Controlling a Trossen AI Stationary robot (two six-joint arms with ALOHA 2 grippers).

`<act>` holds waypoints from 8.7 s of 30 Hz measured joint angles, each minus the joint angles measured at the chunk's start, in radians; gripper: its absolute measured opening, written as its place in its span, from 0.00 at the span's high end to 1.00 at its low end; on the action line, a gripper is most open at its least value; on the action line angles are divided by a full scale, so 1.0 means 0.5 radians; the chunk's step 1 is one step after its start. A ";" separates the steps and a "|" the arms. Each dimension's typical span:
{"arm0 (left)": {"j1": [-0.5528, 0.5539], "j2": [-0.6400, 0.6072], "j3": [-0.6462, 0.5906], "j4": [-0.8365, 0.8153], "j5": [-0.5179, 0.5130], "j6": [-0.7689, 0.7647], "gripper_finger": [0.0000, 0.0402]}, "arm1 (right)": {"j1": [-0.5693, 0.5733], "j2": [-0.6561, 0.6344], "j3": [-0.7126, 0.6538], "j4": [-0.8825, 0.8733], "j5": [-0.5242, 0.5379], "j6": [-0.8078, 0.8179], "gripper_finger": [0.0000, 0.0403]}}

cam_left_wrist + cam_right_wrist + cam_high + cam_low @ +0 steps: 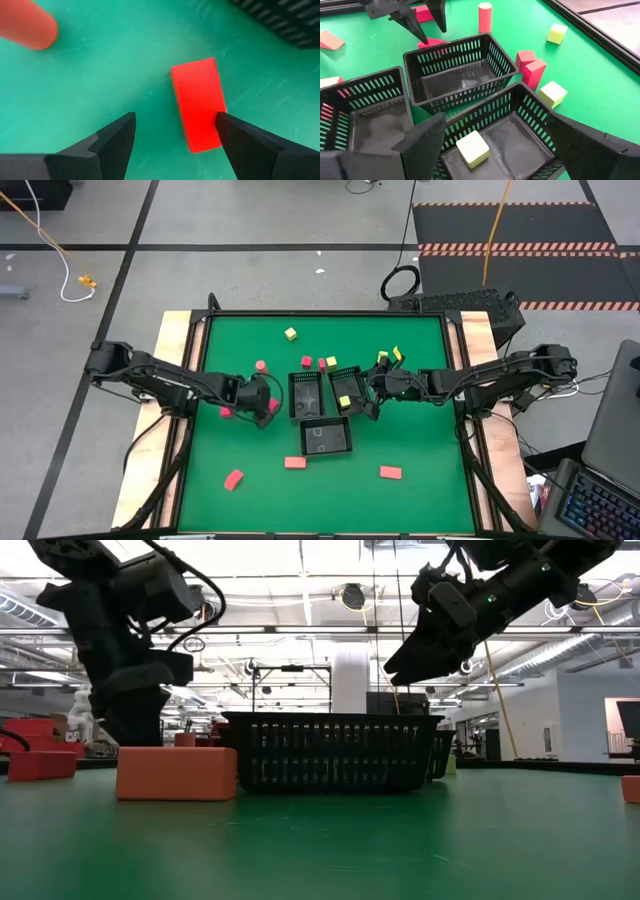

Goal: Sort & place blocks by color
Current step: Put the red block into the top left black bin, then put the orange block into the bottom black bin

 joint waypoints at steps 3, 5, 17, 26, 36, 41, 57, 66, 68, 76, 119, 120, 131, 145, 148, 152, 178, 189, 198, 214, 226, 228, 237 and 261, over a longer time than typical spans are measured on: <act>-0.024 0.004 -0.004 0.084 0.021 -0.006 0.31 | 0.000 0.000 0.000 -0.006 0.000 -0.005 0.16; -0.033 -0.007 0.004 0.072 0.024 -0.016 0.31 | 0.000 0.000 0.000 -0.005 0.001 -0.021 0.16; -0.046 0.064 0.061 0.092 0.011 -0.120 0.31 | 0.000 0.000 0.000 -0.018 0.000 0.003 0.16; -0.047 0.263 0.069 0.222 -0.036 -0.157 0.31 | 0.000 0.000 0.000 -0.045 0.001 0.008 0.16; -0.046 0.260 0.066 0.177 -0.055 -0.064 0.40 | 0.000 0.000 0.000 -0.070 0.004 0.023 0.16; -0.041 0.205 0.057 0.128 -0.052 0.029 0.71 | 0.000 0.000 0.000 -0.092 0.006 0.024 0.16; 0.165 -0.328 0.258 0.355 0.046 0.645 0.85 | -0.001 -0.001 0.000 -0.087 0.012 0.021 0.16; 0.223 -0.058 0.258 0.551 0.043 0.687 0.76 | -0.001 -0.002 0.000 -0.085 0.011 0.032 0.16; 0.223 -0.012 0.259 0.650 0.051 0.720 0.69 | -0.001 -0.002 0.001 -0.088 0.011 0.037 0.16; 0.240 -0.045 0.260 0.749 0.055 0.782 0.43 | -0.001 -0.002 0.001 -0.105 0.010 0.053 0.16; 0.885 0.136 0.260 -0.150 -0.173 0.543 0.45 | -0.024 -0.001 0.001 -0.104 0.052 0.031 0.16; 0.883 0.135 0.260 -0.142 -0.172 0.547 0.46 | -0.024 -0.001 0.001 -0.104 0.053 0.031 0.16; 0.883 0.083 0.261 0.064 0.009 0.785 0.68 | -0.024 -0.001 0.001 -0.104 0.054 0.016 0.16; 0.353 -0.334 0.378 0.622 0.332 0.886 0.68 | -0.025 0.000 0.000 -0.102 0.059 0.015 0.16; 0.154 -0.288 0.382 0.893 0.333 0.868 0.68 | -0.025 0.000 0.000 -0.095 0.061 0.015 0.16; -0.046 -0.134 0.381 1.105 0.312 0.818 0.68 | -0.025 0.000 0.001 -0.098 0.062 0.015 0.16; -0.249 0.441 0.379 1.463 0.243 0.708 0.04 | -0.023 0.000 0.001 -0.135 0.047 0.068 0.16; -0.416 0.149 0.379 0.864 0.464 0.492 0.21 | -0.023 -0.001 0.001 -0.134 0.048 0.046 0.16; -0.862 0.284 0.376 0.786 0.012 0.479 0.25 | -0.023 -0.002 0.001 -0.102 0.049 -0.016 0.16; -0.933 0.760 0.378 1.001 -0.148 0.387 0.23 | -0.019 -0.002 0.000 -0.111 -0.008 0.123 0.16; -0.967 0.794 0.379 1.010 -0.172 0.370 0.68 | 0.018 -0.002 0.001 -0.113 -0.006 0.181 0.16; -0.976 0.769 0.379 0.996 -0.111 0.386 0.68 | 0.018 -0.002 0.001 -0.121 -0.006 0.179 0.16; -1.017 0.435 0.378 0.997 0.071 0.529 0.68 | 0.018 -0.002 0.001 -0.132 -0.008 0.182 0.16; -0.459 0.452 0.378 1.303 -0.148 1.081 0.47 | 0.018 -0.002 0.000 -0.106 -0.008 0.182 0.16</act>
